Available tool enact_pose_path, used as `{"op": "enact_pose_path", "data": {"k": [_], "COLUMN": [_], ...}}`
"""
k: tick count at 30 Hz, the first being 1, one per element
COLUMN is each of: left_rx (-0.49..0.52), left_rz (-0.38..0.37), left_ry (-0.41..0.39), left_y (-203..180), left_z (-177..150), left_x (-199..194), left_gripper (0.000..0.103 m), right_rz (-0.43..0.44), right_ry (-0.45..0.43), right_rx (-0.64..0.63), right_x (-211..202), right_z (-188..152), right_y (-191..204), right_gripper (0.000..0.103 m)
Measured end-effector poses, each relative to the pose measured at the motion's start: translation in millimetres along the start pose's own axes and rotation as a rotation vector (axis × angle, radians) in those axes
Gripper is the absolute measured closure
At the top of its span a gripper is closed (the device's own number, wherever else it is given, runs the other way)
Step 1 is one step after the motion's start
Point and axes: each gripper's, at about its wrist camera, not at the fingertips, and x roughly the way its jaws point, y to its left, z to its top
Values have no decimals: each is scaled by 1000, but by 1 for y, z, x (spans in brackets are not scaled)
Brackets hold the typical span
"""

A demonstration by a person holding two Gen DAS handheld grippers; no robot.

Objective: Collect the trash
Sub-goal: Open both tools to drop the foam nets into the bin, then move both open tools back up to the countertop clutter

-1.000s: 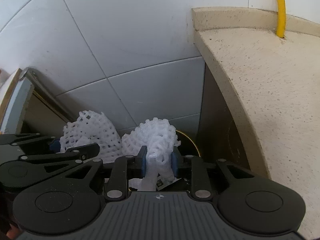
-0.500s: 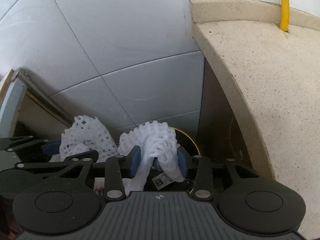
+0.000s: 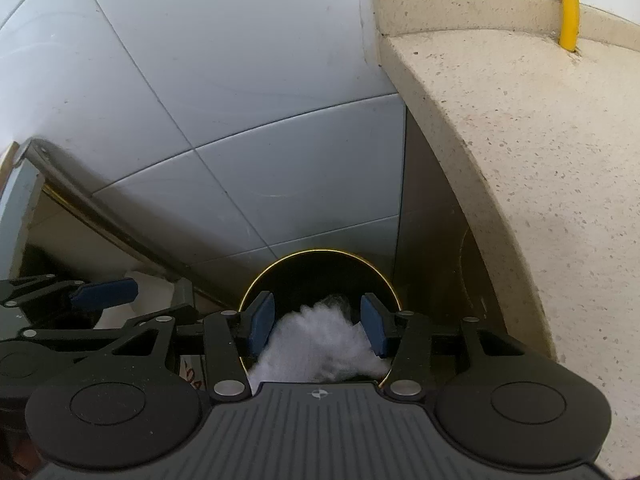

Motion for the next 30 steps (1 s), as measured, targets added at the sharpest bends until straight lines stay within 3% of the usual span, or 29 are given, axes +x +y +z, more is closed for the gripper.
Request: {"op": "enact_pose_path", "data": {"k": [12,21,30], "left_rx": [15,24,115], "left_rz": [-10,-45,-49], "left_ry": [-21,-60,-148], "left_y": [-2,-5,-25], "left_z": [-2,-4,-9], "left_x": [-4,-14,-35], "left_gripper": [54,52,52], "right_rz": [-27,-96,-191], "right_ry": [-36,-130,-272], "right_rx": [1,-21,-3], "right_x": [-8,-50,-111], "right_z": [-5,-13,-29], "right_y": [0,3,-10], "right_gripper": [44,39,35]}}
